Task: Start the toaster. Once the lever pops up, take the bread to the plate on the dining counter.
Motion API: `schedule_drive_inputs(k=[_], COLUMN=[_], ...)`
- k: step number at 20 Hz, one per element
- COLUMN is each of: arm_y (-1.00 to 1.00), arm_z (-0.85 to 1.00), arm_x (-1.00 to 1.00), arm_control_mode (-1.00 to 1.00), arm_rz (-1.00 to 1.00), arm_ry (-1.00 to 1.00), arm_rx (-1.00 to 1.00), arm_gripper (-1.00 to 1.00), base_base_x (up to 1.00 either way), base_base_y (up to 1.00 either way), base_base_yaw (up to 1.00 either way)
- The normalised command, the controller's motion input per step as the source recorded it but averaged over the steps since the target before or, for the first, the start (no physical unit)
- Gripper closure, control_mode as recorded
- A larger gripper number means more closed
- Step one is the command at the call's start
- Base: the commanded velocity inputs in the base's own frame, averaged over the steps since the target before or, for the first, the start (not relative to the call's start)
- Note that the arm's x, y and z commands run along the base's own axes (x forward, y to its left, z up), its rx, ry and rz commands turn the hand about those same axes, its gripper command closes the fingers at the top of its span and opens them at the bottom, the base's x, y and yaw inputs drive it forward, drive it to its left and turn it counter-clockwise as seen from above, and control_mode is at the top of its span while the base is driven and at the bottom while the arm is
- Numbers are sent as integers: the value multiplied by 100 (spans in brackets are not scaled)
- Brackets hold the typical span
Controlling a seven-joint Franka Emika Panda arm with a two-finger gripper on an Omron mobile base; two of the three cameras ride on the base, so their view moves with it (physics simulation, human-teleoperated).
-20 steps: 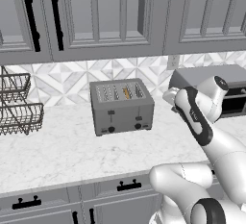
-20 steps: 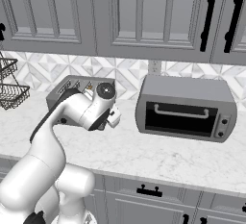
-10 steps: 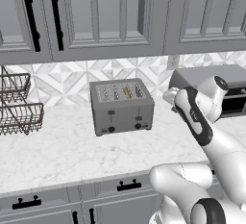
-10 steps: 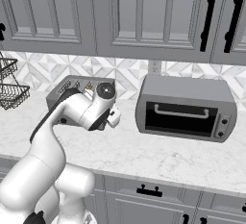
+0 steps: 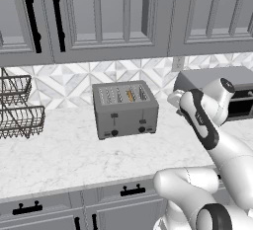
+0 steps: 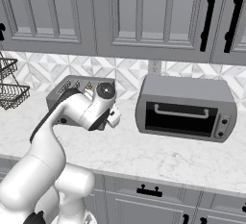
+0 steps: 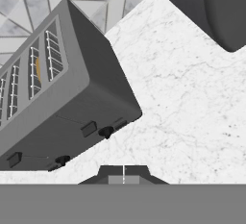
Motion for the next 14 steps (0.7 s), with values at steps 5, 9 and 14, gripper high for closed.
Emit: schedule_drive_inputs(k=[5, 9, 14], arm_y=[0, 0, 0], arm_z=[0, 0, 0], arm_x=[0, 0, 0], arm_control_mode=[-100, -100, -100], arm_rz=[0, 0, 0], arm_ry=[0, 0, 0], arm_rx=[0, 0, 0], arm_gripper=[100, 100, 100], base_base_x=[0, 0, 0], base_base_y=[0, 0, 0], base_base_yaw=[0, 0, 0])
